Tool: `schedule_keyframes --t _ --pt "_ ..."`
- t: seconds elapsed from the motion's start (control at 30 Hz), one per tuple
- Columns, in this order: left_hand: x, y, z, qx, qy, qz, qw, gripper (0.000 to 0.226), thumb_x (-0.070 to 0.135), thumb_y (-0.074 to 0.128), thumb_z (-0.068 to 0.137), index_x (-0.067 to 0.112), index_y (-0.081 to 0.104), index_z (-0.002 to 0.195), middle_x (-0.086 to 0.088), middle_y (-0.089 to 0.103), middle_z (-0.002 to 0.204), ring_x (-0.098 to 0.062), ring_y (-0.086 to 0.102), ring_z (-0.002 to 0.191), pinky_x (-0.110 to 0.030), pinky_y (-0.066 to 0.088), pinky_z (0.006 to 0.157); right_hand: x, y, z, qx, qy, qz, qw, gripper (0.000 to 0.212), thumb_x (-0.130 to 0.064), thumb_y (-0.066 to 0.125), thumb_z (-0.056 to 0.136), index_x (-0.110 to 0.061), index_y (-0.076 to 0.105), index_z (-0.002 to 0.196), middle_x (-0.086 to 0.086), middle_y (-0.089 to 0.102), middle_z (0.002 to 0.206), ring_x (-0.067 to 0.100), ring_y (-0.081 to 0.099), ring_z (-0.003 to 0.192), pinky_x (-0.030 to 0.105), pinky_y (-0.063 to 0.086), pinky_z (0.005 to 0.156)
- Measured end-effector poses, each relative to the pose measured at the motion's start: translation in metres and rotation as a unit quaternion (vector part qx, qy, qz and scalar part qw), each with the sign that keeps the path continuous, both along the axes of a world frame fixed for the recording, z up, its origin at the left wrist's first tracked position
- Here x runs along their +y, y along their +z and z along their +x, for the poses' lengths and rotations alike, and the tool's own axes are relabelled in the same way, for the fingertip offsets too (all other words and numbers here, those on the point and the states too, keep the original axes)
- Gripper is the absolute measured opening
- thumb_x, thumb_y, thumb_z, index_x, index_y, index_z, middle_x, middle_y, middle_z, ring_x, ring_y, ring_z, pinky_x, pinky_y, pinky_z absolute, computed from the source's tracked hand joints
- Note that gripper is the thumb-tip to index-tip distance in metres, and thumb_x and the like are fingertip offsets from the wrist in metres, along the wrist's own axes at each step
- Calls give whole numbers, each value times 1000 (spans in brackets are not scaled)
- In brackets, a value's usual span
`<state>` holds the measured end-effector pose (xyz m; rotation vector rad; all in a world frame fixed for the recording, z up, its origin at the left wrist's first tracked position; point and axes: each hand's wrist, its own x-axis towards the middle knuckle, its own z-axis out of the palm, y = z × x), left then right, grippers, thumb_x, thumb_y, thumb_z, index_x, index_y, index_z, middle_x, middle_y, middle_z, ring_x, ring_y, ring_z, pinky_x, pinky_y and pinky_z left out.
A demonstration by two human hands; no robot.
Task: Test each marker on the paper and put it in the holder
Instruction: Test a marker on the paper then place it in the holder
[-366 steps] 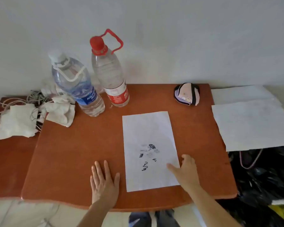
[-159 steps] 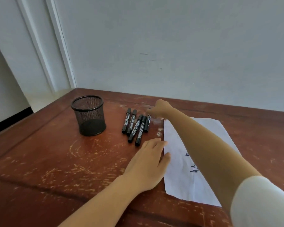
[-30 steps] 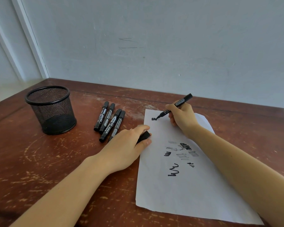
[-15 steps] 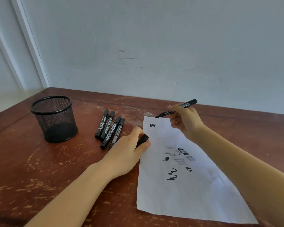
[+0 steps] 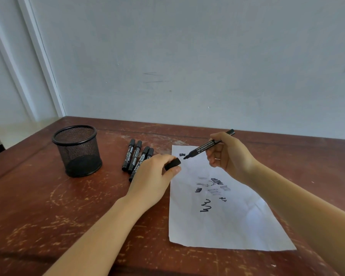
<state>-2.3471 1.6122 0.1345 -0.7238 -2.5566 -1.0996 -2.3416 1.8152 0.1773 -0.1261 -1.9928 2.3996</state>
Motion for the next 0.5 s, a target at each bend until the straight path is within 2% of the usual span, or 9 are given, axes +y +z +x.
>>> schedule_keyframes --t 0.13,0.37,0.5 --pt "0 0 1 9 2 -3 1000 21 34 58 90 24 65 106 18 53 76 -1 49 66 -16 29 56 -2 -5 3 -7 -5 9 1000 25 -16 51 93 -6 54 70 11 55 58 21 48 46 28 40 46" --pt "1 0 3 11 -14 -8 1000 24 33 59 89 23 65 110 9 61 88 -3 51 72 -16 33 59 -6 -7 3 -12 8 23 1000 21 -15 55 92 -4 57 75 10 57 59 19 49 47 27 41 47" --pt "3 1 3 -4 0 30 1000 40 33 62 87 23 57 125 4 66 105 -9 58 85 -21 43 76 -8 -10 3 0 18 32 999 16 -12 58 90 -3 61 77 8 56 62 18 49 50 27 41 51"
